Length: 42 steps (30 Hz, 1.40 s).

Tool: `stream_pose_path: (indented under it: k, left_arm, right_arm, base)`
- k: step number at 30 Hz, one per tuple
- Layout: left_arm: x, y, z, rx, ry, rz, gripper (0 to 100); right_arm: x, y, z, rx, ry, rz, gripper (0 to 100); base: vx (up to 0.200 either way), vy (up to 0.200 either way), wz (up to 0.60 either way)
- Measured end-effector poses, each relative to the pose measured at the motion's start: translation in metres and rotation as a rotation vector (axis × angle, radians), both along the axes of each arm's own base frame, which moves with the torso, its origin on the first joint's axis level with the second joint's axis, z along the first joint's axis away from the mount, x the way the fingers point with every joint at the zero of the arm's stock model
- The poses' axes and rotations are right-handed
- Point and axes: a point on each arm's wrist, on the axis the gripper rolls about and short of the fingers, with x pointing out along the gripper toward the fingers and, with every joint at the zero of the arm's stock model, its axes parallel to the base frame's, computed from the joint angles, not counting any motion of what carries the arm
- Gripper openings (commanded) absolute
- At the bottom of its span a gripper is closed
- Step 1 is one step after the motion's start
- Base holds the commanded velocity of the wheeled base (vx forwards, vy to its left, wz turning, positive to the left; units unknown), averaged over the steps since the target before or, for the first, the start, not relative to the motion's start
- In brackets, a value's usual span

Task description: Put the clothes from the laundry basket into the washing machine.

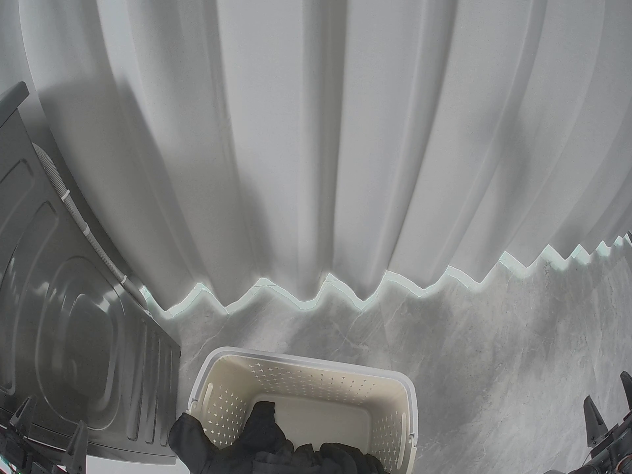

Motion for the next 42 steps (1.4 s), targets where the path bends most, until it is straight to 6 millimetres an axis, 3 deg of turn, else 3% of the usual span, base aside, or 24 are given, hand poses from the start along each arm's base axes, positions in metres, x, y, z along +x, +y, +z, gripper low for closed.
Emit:
stream_pose_path:
  k: [26,42]
  left_arm:
    - [0.0,0.0,0.0,0.0,0.0,0.0,100]
    - [0.0,0.0,0.0,0.0,0.0,0.0,100]
  right_arm:
    - [0.0,0.0,0.0,0.0,0.0,0.0,100]
    - [0.0,0.0,0.0,0.0,0.0,0.0,100]
  base:
    - [0.0,0.0,0.0]
    - [-0.2,0.0,0.0]
